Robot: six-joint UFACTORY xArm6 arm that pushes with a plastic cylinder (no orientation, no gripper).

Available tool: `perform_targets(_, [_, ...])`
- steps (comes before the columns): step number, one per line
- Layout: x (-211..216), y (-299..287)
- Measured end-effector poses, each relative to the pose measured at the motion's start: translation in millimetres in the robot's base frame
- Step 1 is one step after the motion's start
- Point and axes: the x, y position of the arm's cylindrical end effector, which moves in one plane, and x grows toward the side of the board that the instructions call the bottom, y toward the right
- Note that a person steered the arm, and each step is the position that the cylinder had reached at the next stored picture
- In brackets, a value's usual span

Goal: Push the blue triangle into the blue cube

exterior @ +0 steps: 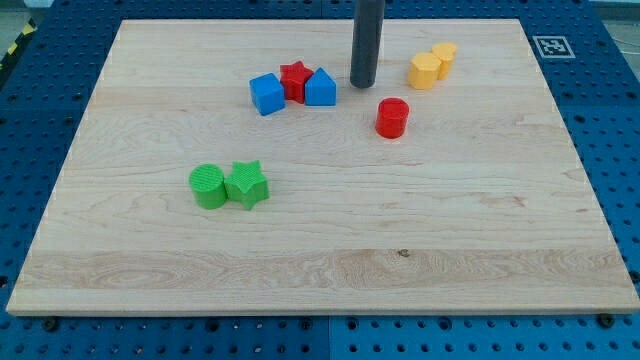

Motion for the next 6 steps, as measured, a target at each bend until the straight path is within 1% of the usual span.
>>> perform_targets(2, [2.8,-23.9])
perform_targets(5, [24.0,-87.5])
perform_targets(6, [25.7,-90.3])
